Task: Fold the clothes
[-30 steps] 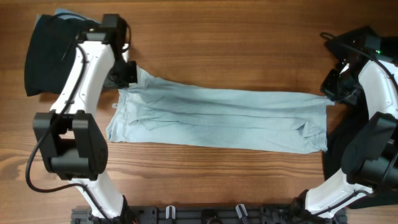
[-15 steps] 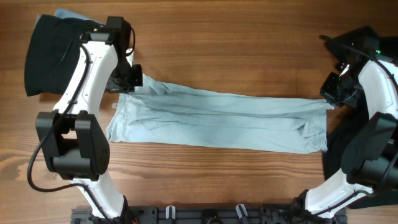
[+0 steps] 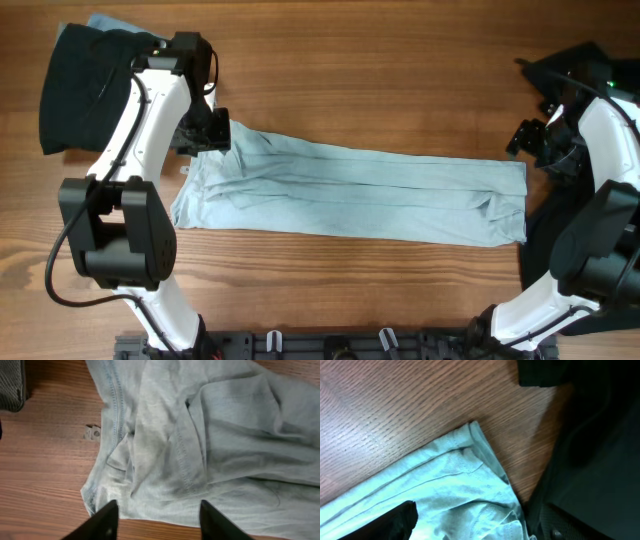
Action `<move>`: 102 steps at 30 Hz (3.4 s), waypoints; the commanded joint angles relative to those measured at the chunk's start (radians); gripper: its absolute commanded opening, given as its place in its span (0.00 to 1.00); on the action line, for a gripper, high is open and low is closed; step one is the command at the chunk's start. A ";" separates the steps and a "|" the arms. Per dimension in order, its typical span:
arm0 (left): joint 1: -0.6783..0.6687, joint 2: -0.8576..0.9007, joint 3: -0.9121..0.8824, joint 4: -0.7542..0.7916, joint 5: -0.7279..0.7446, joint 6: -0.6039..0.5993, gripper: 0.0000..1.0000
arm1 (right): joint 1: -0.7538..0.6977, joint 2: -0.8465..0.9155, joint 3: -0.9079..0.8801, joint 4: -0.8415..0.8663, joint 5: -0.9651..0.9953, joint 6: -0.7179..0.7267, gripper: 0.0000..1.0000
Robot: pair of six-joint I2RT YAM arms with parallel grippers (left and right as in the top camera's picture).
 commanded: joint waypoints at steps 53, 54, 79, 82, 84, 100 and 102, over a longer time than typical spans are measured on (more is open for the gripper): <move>0.164 -0.018 -0.406 0.402 0.118 -0.073 0.09 | -0.048 -0.018 -0.494 0.245 -0.580 -0.253 0.82; 0.164 -0.018 -0.406 0.404 0.120 -0.073 0.09 | -0.033 -0.018 -0.499 0.248 -0.580 -0.253 0.80; 0.164 -0.018 -0.406 0.420 0.120 -0.069 0.13 | -0.019 -0.024 -0.436 0.275 -0.544 -0.209 0.74; 0.164 -0.018 -0.406 0.420 0.120 -0.069 0.14 | -0.021 -0.024 -0.436 0.282 -0.532 -0.214 0.81; 0.164 -0.018 -0.406 0.420 0.120 -0.069 0.14 | -0.021 -0.024 -0.436 0.275 -0.517 -0.239 0.82; 0.165 -0.018 -0.406 0.432 0.120 -0.069 0.18 | -0.092 -0.019 -0.339 0.227 -0.464 -0.254 0.90; 0.165 -0.018 -0.406 0.435 0.119 -0.069 0.18 | -0.070 -0.014 -0.360 0.234 -0.490 -0.285 0.91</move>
